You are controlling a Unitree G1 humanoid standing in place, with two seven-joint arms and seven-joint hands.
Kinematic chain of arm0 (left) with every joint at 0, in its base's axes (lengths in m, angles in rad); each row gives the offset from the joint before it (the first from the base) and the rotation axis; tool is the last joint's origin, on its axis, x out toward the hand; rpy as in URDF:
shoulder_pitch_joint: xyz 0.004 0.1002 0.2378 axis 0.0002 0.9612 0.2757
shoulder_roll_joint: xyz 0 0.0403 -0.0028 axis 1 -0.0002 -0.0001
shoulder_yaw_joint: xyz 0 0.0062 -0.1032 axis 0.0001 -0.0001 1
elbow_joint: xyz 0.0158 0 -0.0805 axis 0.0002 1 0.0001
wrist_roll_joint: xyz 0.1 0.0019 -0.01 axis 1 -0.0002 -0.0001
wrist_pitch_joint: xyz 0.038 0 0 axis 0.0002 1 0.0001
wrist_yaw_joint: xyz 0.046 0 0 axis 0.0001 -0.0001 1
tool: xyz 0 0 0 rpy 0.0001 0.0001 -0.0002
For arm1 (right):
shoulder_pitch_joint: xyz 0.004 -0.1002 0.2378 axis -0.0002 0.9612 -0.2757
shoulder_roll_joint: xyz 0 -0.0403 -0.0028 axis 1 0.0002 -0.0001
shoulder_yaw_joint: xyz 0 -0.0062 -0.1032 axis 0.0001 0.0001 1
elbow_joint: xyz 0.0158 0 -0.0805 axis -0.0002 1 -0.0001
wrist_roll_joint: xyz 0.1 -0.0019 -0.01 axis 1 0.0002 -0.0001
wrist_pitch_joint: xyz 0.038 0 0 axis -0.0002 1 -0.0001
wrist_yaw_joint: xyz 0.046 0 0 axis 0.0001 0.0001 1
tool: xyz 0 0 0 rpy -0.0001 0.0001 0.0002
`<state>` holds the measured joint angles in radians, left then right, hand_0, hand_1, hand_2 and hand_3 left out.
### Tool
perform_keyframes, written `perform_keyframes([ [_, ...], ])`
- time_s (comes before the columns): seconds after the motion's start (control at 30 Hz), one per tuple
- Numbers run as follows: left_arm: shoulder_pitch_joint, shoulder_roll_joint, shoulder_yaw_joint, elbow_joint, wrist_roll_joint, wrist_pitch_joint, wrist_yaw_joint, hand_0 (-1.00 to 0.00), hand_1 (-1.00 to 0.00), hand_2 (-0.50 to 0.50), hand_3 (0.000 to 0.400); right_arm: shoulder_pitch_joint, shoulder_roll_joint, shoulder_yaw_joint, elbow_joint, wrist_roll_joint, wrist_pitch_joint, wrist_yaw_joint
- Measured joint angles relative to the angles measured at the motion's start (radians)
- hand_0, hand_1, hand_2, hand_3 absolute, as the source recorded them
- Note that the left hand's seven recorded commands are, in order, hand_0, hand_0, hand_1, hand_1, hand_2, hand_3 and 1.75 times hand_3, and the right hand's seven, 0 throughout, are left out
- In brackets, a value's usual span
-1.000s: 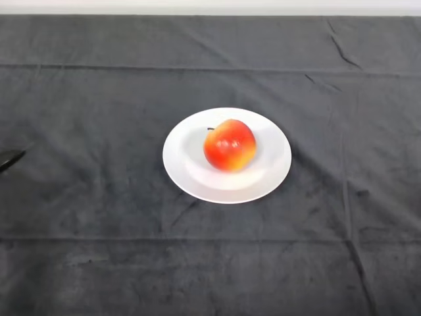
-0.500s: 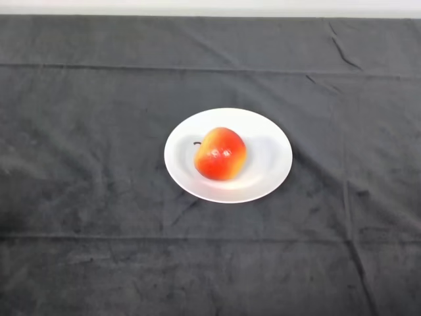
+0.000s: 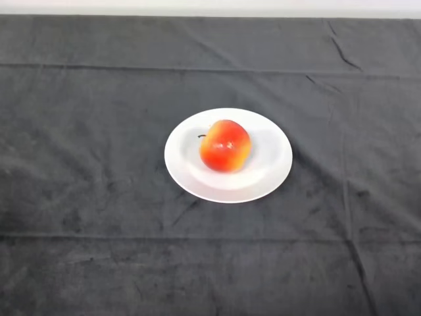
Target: Move the apple to the plate
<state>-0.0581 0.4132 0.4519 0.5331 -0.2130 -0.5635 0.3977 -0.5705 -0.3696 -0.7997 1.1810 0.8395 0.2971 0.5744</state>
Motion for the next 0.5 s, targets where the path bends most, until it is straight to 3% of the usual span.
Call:
perform_keyframes([
  [0.5, -0.008, 0.000, 0.029, 0.171, 0.000, -0.074, -0.032, 0.00, 0.00, 0.00, 0.000, 0.000, 0.000, -0.0002, 0.000, 0.0000, 0.000, 0.0000],
])
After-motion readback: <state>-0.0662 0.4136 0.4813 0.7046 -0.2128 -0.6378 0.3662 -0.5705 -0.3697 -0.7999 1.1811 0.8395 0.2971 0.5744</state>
